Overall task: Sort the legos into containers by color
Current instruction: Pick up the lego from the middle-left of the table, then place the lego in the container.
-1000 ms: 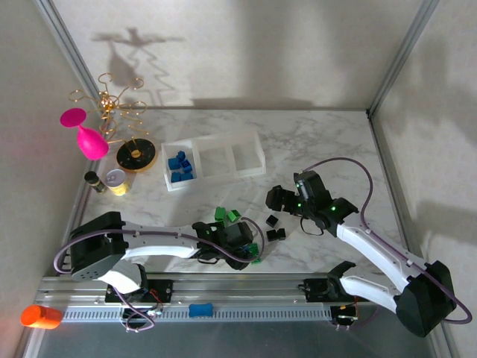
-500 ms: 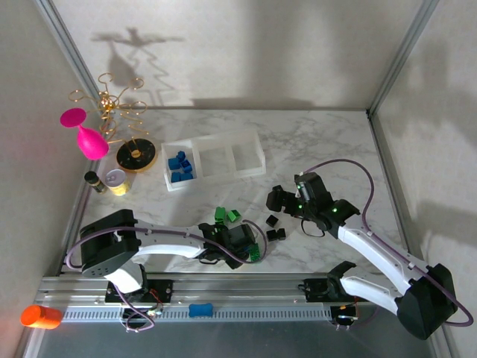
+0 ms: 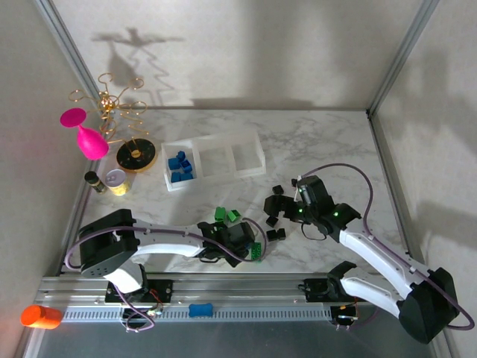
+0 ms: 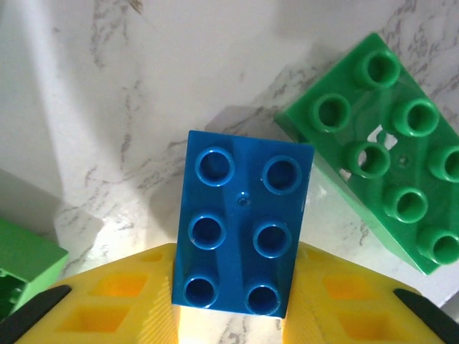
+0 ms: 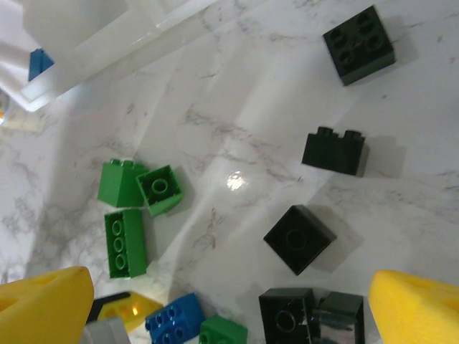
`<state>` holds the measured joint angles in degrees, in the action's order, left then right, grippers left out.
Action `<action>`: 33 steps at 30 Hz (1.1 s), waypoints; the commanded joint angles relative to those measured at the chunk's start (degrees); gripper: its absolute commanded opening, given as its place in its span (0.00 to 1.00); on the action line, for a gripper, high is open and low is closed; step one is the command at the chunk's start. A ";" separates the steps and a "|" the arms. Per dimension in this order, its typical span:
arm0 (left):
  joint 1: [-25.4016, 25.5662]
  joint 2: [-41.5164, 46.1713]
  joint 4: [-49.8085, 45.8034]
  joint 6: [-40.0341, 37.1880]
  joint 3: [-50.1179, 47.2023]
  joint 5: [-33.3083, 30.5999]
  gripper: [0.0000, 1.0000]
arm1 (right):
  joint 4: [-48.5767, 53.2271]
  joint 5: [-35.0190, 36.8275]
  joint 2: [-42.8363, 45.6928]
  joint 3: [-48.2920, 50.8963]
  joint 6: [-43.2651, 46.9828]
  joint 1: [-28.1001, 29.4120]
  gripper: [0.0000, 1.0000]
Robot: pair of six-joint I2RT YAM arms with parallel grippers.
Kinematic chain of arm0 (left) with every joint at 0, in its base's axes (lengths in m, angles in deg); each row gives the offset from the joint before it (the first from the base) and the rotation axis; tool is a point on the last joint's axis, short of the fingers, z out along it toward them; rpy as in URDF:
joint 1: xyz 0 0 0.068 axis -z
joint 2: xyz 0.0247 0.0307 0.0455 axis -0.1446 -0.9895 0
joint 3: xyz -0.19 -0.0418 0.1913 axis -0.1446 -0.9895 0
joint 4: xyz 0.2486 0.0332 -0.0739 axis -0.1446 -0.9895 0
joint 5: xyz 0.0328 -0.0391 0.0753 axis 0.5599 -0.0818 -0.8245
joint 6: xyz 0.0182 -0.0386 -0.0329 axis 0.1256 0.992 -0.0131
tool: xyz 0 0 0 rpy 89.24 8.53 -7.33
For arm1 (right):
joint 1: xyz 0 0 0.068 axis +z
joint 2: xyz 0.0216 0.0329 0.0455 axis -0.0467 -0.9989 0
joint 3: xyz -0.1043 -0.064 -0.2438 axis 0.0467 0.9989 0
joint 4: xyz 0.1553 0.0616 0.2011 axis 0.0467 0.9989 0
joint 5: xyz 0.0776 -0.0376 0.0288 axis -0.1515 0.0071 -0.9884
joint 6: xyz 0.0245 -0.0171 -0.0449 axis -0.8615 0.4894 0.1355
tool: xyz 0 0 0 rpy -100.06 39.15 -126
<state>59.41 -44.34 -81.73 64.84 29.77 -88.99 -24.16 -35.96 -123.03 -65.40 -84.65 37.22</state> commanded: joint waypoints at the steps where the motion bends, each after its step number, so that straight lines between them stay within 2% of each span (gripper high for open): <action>1: -1.04 2.00 0.24 0.59 1.09 -1.79 0.35 | -1.10 -4.27 1.50 1.04 0.79 0.97 0.99; 8: -3.21 5.46 0.81 0.97 1.16 -1.36 0.34 | -2.04 -2.44 2.49 0.83 -1.22 7.69 0.99; 18: -10.55 13.00 -1.16 3.85 1.72 -1.54 0.34 | -6.23 -1.76 2.18 -0.82 -1.94 10.77 0.99; 27: -20.60 15.47 -4.63 4.92 6.51 -2.97 0.34 | -10.68 -0.39 -2.50 -5.85 0.79 11.04 0.99; 33: -30.34 13.18 -5.81 5.90 11.33 -3.57 0.34 | -14.96 1.54 -7.16 -8.95 2.39 11.04 0.99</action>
<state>32.53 -30.31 -85.31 69.45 38.33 -90.95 -35.74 -36.75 -128.30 -71.65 -84.10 47.84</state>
